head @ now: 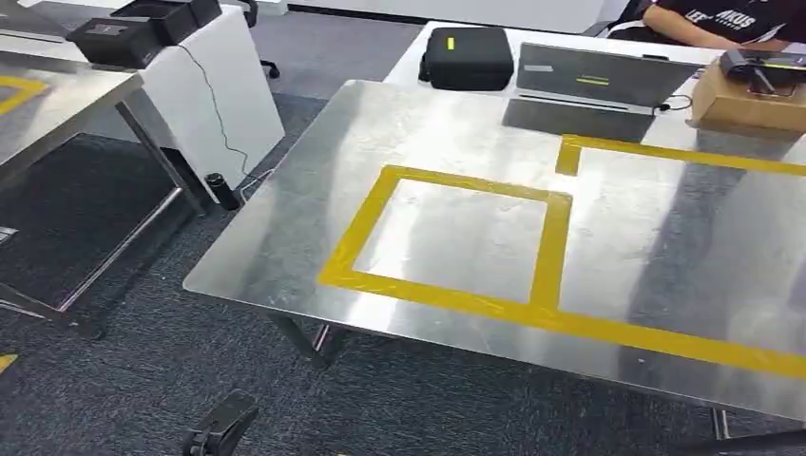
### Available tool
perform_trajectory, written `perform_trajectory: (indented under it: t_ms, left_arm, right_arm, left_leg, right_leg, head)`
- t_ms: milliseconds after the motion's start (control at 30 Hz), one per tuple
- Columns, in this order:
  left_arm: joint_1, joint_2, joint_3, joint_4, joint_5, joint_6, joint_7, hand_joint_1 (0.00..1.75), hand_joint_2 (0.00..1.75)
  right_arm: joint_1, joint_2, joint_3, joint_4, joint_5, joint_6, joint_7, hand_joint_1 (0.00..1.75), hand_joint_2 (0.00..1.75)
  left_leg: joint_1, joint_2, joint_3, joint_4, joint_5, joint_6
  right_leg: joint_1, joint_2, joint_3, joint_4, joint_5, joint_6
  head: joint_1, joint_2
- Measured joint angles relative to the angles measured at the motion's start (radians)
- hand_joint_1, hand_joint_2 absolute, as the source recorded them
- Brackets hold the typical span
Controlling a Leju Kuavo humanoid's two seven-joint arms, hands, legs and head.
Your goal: Take the parts from the cabinet and place them on the table.
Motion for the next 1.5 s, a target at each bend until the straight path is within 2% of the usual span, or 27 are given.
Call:
perform_trajectory:
  t_ms: [100,233,333,433,600,833,1000,1233,1500]
  left_arm:
    - [-0.002,-0.003,-0.001,0.0,-0.006,0.001,0.007,0.0,0.0]
    - [-0.003,-0.003,-0.003,0.0,-0.016,0.001,0.018,0.0,0.0]
    - [-0.008,-0.003,-0.008,0.0,-0.019,0.001,0.018,0.0,0.0]
    - [-0.01,-0.003,-0.009,0.0,-0.019,0.002,0.018,0.0,0.0]
    - [-0.009,-0.003,-0.01,0.0,-0.019,0.002,0.018,0.0,0.0]
    - [-0.009,-0.003,-0.016,0.0,-0.019,0.002,0.021,0.0,0.0]
    - [-0.004,-0.003,-0.018,0.0,-0.019,0.002,0.025,0.0,0.0]
    - [0.006,-0.003,-0.021,0.0,-0.019,0.005,0.031,0.0,0.0]
    - [0.003,-0.003,-0.024,0.0,-0.019,0.005,0.033,0.0,0.0]
  right_arm:
    - [-0.078,0.021,0.076,0.075,0.043,-0.032,-0.009,1.75,1.75]
    - [-0.18,0.077,0.172,0.13,0.096,-0.052,-0.026,1.75,1.75]
    - [-0.258,0.114,0.258,0.147,0.161,-0.069,0.009,1.75,1.75]
    - [-0.312,0.127,0.335,0.163,0.187,-0.068,0.04,1.75,1.75]
    - [-0.372,0.143,0.396,0.182,0.208,-0.07,0.048,1.75,1.75]
    - [-0.423,0.17,0.465,0.218,0.257,-0.102,0.066,1.75,1.75]
    - [-0.449,0.173,0.479,0.245,0.254,-0.108,0.073,1.75,1.75]
    - [-0.437,0.178,0.484,0.281,0.229,-0.114,0.052,1.75,1.75]
    - [-0.389,0.233,0.486,0.326,0.218,-0.13,0.017,1.75,1.75]
  left_leg:
    - [0.001,0.001,0.001,0.0,0.0,0.0]
    - [0.001,0.003,0.002,0.0,0.0,0.0]
    - [0.001,0.005,0.003,0.0,0.002,0.0]
    - [0.001,-0.002,-0.001,0.0,0.005,0.001]
    - [0.001,-0.006,-0.004,0.0,0.005,0.001]
    - [0.0,-0.007,-0.005,0.0,0.005,0.001]
    - [0.001,-0.007,-0.005,0.0,0.005,0.001]
    - [0.001,-0.007,-0.005,0.0,0.005,0.001]
    - [0.001,-0.006,-0.005,0.0,0.005,0.001]
  right_leg:
    - [0.001,0.002,0.001,0.0,0.0,0.0]
    - [0.001,0.006,0.001,0.0,0.002,0.001]
    - [0.001,0.007,0.0,0.0,0.003,0.001]
    - [0.001,-0.004,0.0,0.0,0.003,0.001]
    - [0.001,-0.007,-0.001,0.001,0.003,0.001]
    - [0.0,-0.007,-0.003,0.001,0.003,0.002]
    - [0.001,-0.006,-0.003,0.0,0.002,0.002]
    - [0.001,-0.007,-0.003,0.0,0.003,0.002]
    - [0.001,-0.006,-0.003,0.0,0.003,0.002]
  head:
    - [0.0,0.0]
    - [0.0,0.0]
    - [0.0,0.0]
    - [0.0,0.0]
    - [0.0,0.0]
    - [0.0,0.0]
    - [0.0,0.0]
    - [0.0,0.0]
    - [0.0,0.0]
